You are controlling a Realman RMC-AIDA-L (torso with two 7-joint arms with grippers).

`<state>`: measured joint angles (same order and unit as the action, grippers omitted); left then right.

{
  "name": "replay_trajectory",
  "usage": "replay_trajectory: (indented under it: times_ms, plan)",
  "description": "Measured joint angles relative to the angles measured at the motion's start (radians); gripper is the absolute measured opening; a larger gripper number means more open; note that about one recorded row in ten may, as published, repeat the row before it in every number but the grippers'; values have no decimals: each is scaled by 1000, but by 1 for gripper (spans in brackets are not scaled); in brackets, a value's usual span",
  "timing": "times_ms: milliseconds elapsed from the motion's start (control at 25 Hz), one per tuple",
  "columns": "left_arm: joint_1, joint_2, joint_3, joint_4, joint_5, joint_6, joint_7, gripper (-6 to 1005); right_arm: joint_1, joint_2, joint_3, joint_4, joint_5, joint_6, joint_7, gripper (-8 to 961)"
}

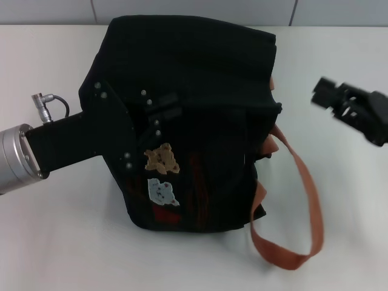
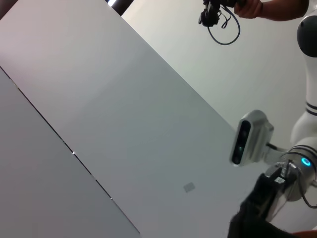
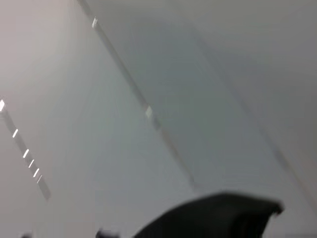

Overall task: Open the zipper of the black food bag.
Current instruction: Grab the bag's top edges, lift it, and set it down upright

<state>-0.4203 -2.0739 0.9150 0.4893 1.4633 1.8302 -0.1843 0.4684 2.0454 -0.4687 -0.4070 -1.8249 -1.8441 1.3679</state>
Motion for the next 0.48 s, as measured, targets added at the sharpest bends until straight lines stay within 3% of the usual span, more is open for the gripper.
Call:
replay_trajectory:
  times_ms: [200,480]
  plan:
    - [0,0,6,0,0,0,0,68,38,8,-97,-17,-1,37,12,381]
    - [0,0,7,0,1,2,0,69,80,28,-138,-16,-2,124,14,381]
